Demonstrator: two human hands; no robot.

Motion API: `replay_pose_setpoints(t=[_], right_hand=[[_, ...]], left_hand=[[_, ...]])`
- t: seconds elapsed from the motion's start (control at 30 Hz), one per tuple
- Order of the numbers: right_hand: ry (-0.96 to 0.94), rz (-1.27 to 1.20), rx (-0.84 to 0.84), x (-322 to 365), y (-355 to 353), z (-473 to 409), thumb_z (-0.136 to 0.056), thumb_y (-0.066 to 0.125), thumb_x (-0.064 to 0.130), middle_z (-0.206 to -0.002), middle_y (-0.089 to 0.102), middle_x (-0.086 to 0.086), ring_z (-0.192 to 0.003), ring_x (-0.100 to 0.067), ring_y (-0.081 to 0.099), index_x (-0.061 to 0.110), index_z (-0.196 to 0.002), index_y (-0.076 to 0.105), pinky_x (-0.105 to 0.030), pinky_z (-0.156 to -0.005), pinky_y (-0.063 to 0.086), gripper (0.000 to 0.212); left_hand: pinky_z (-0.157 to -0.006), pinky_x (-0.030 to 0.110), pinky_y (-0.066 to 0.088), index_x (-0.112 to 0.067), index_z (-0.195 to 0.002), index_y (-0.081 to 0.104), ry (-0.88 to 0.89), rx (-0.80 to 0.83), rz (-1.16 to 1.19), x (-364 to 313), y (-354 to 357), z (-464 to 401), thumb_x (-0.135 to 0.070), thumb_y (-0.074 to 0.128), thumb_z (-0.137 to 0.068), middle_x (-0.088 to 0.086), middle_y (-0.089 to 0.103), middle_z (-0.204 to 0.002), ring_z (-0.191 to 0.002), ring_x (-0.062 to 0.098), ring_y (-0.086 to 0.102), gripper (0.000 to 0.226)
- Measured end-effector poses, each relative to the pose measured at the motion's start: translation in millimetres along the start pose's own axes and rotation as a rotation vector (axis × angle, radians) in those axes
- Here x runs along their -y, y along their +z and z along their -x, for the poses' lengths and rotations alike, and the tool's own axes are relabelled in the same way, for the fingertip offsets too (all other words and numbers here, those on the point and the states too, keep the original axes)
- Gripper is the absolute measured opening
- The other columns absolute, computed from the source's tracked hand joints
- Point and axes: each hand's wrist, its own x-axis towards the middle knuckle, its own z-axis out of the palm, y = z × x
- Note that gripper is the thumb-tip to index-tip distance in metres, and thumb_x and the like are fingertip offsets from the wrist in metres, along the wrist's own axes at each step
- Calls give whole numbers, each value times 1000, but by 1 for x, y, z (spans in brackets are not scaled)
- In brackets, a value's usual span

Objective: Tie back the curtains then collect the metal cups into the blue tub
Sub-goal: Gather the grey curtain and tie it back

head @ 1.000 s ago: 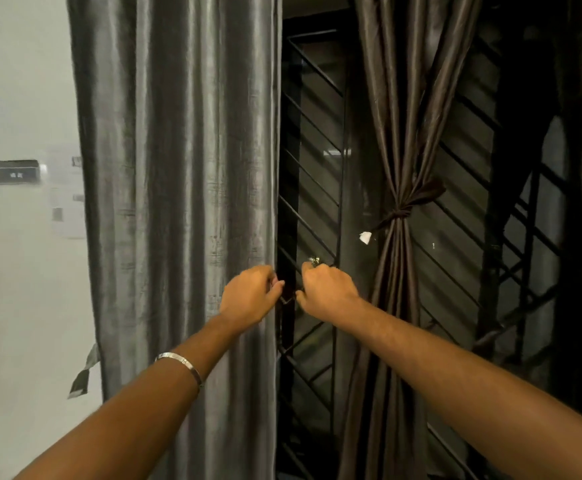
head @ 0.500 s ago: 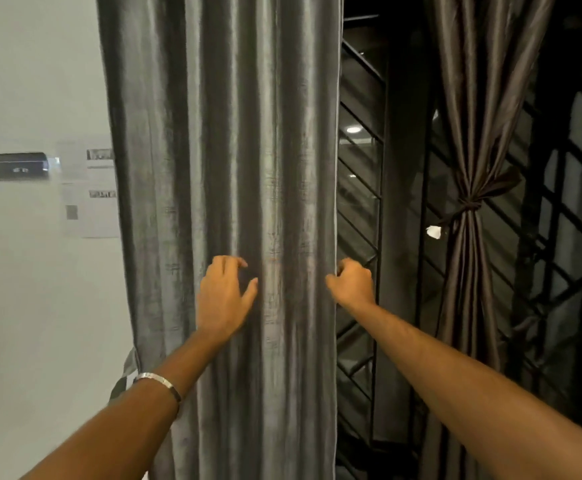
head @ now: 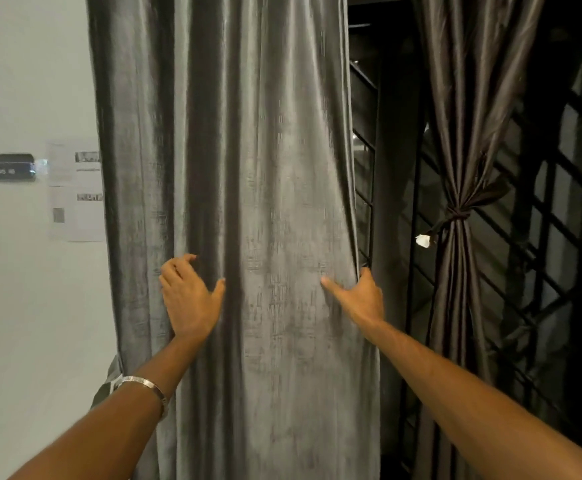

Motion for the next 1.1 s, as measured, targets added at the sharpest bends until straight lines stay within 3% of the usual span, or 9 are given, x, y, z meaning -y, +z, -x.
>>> replay_pose_setpoints(t=[0.1, 0.23, 0.37, 0.5, 0.57, 0.7, 0.8, 0.97, 1.1], right_hand=[[-34, 51, -13, -6, -7, -7, -87, 70, 31, -98, 70, -3, -97, -24, 67, 9, -115, 68, -26, -77, 49, 35], [-52, 31, -26, -9, -12, -4, -99, 55, 23, -110, 69, -8, -106, -26, 64, 6, -121, 65, -26, -84, 45, 29], [-40, -72, -14, -16, -10, -6, -103, 46, 22, -124, 63, -8, -118, -26, 57, 7, -133, 56, -26, -95, 41, 34], [13, -238, 123, -17, 1, 1, -88, 51, 67, -131, 52, 11, -128, -14, 49, 19, -143, 45, -38, -111, 37, 73], [11, -247, 172, -20, 9, 0, -76, 69, 65, -130, 55, 14, -123, -12, 54, 19, -141, 48, -41, -109, 42, 83], [43, -165, 163, -17, 28, -4, -89, 70, 32, -97, 73, 1, -97, -20, 70, 10, -109, 66, -42, -92, 56, 30], [50, -169, 149, -7, 44, 7, -100, 54, 21, -93, 64, 5, -100, -19, 63, 12, -113, 61, -31, -90, 48, 17], [67, -367, 121, 5, 82, 22, -99, 54, 34, -136, 56, -5, -127, -22, 51, 6, -139, 48, -30, -107, 38, 50], [114, -474, 168, -4, 111, 25, -72, 82, 51, -136, 58, -3, -123, -23, 57, 8, -140, 48, -42, -107, 45, 87]], left_hand=[[-94, 53, 46, 0, -128, 41, -82, -25, 42, -2, 5, 1, -28, 85, -70, 23, 44, -125, -112, 40, 45, 77], [-97, 54, 42, 1, -131, 40, -226, 4, 80, 1, 10, 5, -31, 85, -71, 25, 43, -130, -117, 43, 43, 82], [-101, 53, 39, 2, -135, 38, -306, 89, 60, 5, 12, 8, -34, 80, -76, 26, 43, -132, -122, 43, 42, 81], [-88, 53, 51, 3, -112, 55, -324, 216, 78, 16, 18, 11, -32, 71, -84, 25, 58, -114, -103, 42, 57, 48], [-79, 47, 52, 4, -100, 58, -304, 270, 96, 19, 18, 13, -29, 66, -88, 24, 60, -108, -94, 40, 59, 36], [-69, 39, 46, 0, -95, 54, -307, 350, 156, 28, 21, 16, -24, 58, -95, 16, 58, -94, -87, 35, 59, 24], [-68, 36, 43, -5, -98, 47, -300, 425, 262, 32, 21, 17, -16, 54, -98, 8, 52, -83, -79, 29, 55, 13], [-73, 34, 47, -5, -103, 48, -265, 479, 334, 43, 26, 18, -9, 54, -96, 9, 57, -90, -85, 30, 59, 10], [-87, 32, 53, -5, -124, 59, -230, 535, 404, 56, 31, 30, -3, 52, -91, 9, 69, -110, -97, 27, 66, 33]])
